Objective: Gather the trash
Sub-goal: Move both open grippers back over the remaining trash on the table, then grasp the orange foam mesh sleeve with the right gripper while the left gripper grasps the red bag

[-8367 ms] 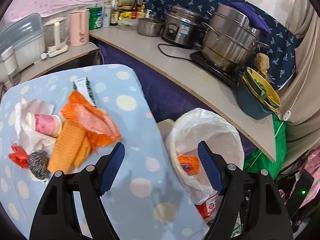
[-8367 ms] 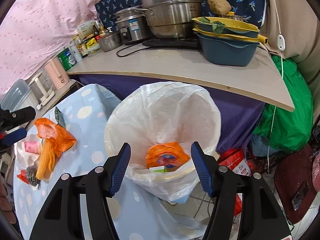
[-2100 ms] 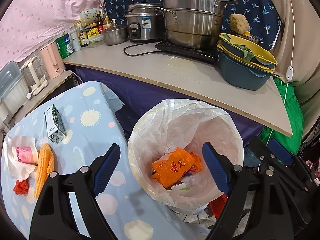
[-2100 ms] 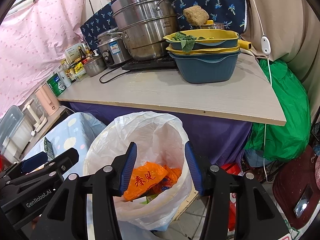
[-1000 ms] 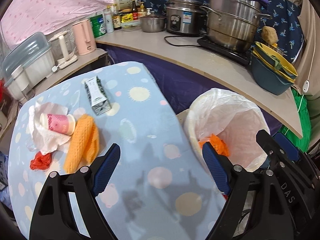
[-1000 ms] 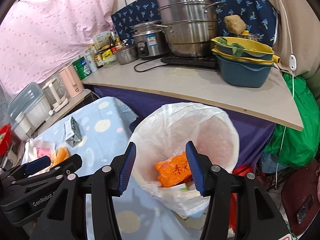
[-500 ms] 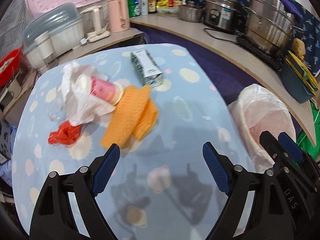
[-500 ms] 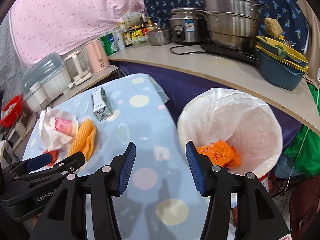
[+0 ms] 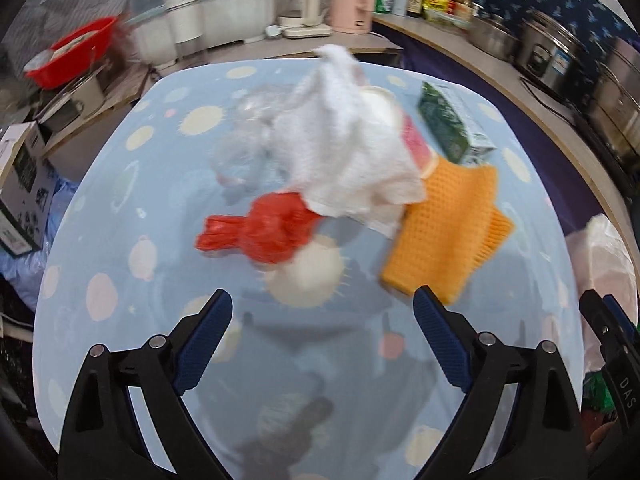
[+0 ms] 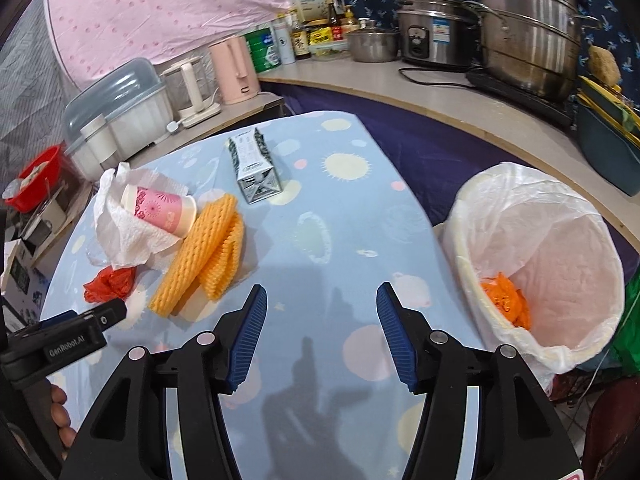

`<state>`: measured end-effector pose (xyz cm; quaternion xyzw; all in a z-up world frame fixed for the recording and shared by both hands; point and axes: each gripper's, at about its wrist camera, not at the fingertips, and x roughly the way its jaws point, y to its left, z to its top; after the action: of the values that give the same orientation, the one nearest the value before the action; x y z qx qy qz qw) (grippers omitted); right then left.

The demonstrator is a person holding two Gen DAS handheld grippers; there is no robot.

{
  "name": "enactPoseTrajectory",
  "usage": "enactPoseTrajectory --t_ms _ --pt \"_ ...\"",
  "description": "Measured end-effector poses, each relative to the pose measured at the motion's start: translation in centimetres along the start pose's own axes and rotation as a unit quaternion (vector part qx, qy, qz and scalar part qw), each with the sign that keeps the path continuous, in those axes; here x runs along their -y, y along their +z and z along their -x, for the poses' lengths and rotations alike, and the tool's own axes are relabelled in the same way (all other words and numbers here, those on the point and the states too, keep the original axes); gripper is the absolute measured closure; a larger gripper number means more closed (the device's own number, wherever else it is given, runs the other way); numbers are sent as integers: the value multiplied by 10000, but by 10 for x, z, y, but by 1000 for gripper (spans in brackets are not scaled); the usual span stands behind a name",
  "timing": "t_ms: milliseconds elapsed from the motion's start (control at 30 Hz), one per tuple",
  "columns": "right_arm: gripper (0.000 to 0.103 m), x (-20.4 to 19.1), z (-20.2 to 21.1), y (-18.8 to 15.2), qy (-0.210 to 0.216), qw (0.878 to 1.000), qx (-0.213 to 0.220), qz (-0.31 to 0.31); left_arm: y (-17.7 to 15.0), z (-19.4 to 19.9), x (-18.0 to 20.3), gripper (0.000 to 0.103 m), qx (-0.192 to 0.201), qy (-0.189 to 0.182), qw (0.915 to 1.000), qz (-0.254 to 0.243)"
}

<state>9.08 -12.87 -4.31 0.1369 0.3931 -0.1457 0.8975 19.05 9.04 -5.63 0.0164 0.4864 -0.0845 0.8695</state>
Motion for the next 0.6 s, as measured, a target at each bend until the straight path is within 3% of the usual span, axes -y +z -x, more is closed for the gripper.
enactPoseTrajectory --t_ms 467,600 --pt "44 -49 -57 21 292 9991 -204 247 23 -34 -39 17 -17 14 9998 181" --pt "44 -51 -71 25 351 9987 -294 234 25 -43 -39 31 -115 -102 9998 99"
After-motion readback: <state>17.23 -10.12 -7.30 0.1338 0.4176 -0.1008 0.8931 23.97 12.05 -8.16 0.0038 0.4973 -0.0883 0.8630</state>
